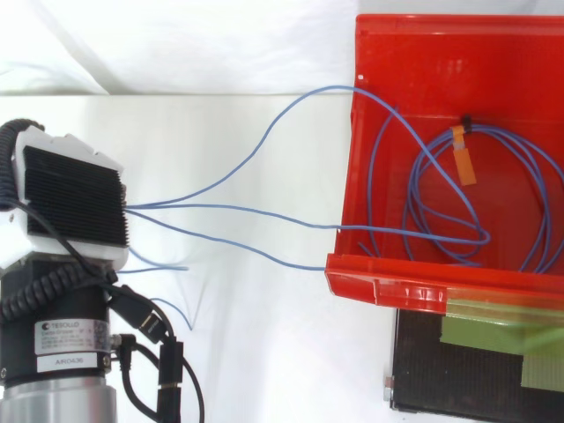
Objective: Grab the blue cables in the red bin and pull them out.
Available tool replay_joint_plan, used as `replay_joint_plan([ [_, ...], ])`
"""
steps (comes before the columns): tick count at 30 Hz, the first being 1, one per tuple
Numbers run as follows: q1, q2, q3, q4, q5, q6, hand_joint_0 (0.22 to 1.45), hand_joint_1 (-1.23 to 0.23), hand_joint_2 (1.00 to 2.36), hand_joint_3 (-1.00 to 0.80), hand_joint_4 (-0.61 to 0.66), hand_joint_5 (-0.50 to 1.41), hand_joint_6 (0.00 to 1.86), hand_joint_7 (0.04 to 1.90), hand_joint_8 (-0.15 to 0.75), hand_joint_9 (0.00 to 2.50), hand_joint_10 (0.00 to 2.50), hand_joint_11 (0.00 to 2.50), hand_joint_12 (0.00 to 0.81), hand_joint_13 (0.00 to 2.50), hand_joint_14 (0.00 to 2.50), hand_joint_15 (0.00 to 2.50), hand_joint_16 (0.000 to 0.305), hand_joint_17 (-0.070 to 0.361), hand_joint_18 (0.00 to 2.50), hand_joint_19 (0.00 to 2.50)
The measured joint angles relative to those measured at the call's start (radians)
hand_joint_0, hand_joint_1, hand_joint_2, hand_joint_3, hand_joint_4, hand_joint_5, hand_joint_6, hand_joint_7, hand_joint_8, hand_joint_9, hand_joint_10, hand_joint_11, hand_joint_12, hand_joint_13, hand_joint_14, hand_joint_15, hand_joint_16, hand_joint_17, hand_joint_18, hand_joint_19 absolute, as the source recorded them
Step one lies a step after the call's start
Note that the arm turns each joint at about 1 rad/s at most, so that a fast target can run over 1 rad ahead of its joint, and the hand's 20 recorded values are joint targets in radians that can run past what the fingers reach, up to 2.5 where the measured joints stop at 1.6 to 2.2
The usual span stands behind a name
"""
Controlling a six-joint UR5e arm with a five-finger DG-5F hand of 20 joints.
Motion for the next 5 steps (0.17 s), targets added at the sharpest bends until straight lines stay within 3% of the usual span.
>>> replay_joint_plan([
  [5,0.0,0.0,0.0,0.0,0.0,0.0,1.01,-1.08,1.01,-0.7,0.13,0.84,1.17,0.36,0.31,1.16,0.81,1.44,0.366,1.02,2.5,0.67,0.047,0.105,1.26,1.04],
])
